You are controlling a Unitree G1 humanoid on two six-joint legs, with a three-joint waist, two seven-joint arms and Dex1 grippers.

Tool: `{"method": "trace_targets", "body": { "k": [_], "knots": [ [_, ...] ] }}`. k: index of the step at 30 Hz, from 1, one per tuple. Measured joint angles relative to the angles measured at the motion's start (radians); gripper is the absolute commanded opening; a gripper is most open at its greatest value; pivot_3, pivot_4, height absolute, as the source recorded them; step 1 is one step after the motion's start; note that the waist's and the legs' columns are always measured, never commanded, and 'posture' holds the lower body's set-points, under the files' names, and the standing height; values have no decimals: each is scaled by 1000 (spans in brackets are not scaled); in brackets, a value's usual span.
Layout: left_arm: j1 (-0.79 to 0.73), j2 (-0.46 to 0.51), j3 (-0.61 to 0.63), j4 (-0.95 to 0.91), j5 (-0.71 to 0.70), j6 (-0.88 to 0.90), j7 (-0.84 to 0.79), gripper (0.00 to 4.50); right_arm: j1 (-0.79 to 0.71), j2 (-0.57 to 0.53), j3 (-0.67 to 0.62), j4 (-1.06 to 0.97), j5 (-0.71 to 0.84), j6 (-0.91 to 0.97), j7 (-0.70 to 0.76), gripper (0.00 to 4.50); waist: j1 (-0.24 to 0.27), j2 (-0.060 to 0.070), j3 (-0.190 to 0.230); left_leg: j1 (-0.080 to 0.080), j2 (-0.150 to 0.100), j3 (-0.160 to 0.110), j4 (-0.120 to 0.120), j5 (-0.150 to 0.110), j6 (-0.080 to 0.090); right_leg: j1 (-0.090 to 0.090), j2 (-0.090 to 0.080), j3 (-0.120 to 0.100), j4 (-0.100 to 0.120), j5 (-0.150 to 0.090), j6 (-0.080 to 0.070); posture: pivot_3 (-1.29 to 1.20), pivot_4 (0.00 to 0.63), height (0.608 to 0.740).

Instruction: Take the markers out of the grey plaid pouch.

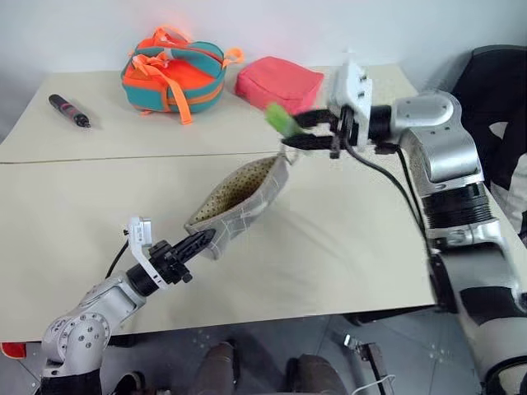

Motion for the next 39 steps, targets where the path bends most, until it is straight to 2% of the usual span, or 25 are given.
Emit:
{"method": "trace_targets", "body": {
  "k": [4, 7, 10, 17, 22, 29, 32, 33, 37, 39],
  "knots": [
    [5, -15, -14, -1, 2, 0, -1, 0, 26, -78, 103, 213, -202, -173, -71, 1100, -7, 1, 0, 0, 3, 4, 0, 0, 0, -1, 1, 0, -2, 0, 0, 0, 150, 740],
    [-2, -16, -33, -1, 6, 1, -2, 0, 88, -36, 110, 217, -205, -200, -45, 1100, -28, 1, 0, 1, 5, 4, 0, 0, -1, -1, 3, 0, -1, 0, 0, 0, 150, 740],
    [-14, -12, -34, -1, 6, 7, 0, 0, 130, -9, 110, 190, -200, -192, -5, 1100, -29, 2, 1, 1, 5, 4, 1, 0, -1, -1, 3, 0, 0, 0, 0, 0, 150, 740],
    [-19, -7, -30, 0, 7, 8, 0, 0, 139, -4, 107, 137, -185, -128, 69, 3373, -19, 2, 1, 1, 4, 2, 3, 0, 0, 1, 1, 1, 0, 0, 0, 0, 150, 740],
    [-18, -7, -30, 0, 6, 8, 1, 0, 121, 18, 49, 123, -118, -93, 75, 3373, -22, 2, 1, 0, 4, 3, 3, 0, 0, 0, 1, 0, 0, 0, 0, 0, 150, 740],
    [-27, -8, -32, 1, 7, 9, 2, 0, -15, 44, 0, -80, -69, -52, 51, 3373, -24, 3, 2, 1, 5, 2, 2, -1, -1, 0, 1, 1, 0, 0, 0, 0, 150, 740],
    [-33, -10, -38, 2, 10, 9, 3, 0, -68, 59, 2, -35, -124, -120, -62, 2753, -19, 3, 2, 0, 4, 2, 3, -1, -1, 0, 0, 1, 0, 1, 0, 0, 150, 740],
    [-34, -9, -42, 2, 17, 8, 0, 0, -79, 81, -16, -24, -112, -129, -89, 2413, -18, 3, 2, 0, 3, 2, 3, -1, -1, 0, 0, 1, 0, 1, 0, 0, 150, 740],
    [-43, -9, -67, 2, 35, 7, -9, 0, -43, 179, -36, -121, 13, -74, -27, 1094, -23, 3, 2, 0, 4, 2, 2, -1, -1, 0, 1, 1, 4, 1, 0, 0, 150, 740],
    [-45, -13, -69, 2, 37, 6, -8, 0, -3, 216, -13, -192, 46, -49, 6, 1094, -23, 3, 2, 0, 4, 2, 2, -1, -1, 0, 1, 1, 5, 1, 0, 0, 150, 740]
  ]
}}
